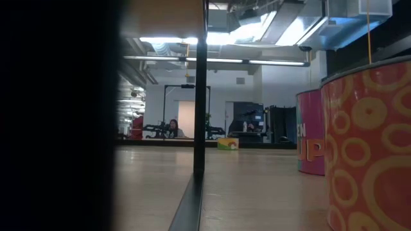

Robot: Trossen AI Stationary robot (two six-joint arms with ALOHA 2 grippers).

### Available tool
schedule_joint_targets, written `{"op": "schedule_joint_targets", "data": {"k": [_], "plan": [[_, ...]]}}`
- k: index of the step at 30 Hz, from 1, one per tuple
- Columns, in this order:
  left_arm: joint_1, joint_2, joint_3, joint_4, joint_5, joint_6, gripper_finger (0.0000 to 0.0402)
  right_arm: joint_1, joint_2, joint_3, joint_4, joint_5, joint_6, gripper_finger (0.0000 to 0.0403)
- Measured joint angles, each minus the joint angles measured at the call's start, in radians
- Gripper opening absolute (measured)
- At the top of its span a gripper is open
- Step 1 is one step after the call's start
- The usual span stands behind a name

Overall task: Pick and place cans onto a shelf
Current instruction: Put the canned chicken soup on the shelf

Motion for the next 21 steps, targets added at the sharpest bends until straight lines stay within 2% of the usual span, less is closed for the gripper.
{"op": "schedule_joint_targets", "data": {"k": [8, 16, 21], "plan": [[0.013, 0.145, 0.0, 0.264, 0.0, 0.059, 0.006, 0.021, -0.143, -0.006, -0.01, 0.001, -0.026, 0.0056], [0.021, 0.411, 0.0, 0.524, 0.003, 0.086, 0.006, 0.059, -0.257, -0.007, -0.001, -0.002, -0.06, 0.0056], [0.027, 0.578, 0.0, 0.626, 0.083, 0.152, 0.006, 0.063, -0.303, -0.006, -0.002, -0.002, -0.084, 0.0056]]}}
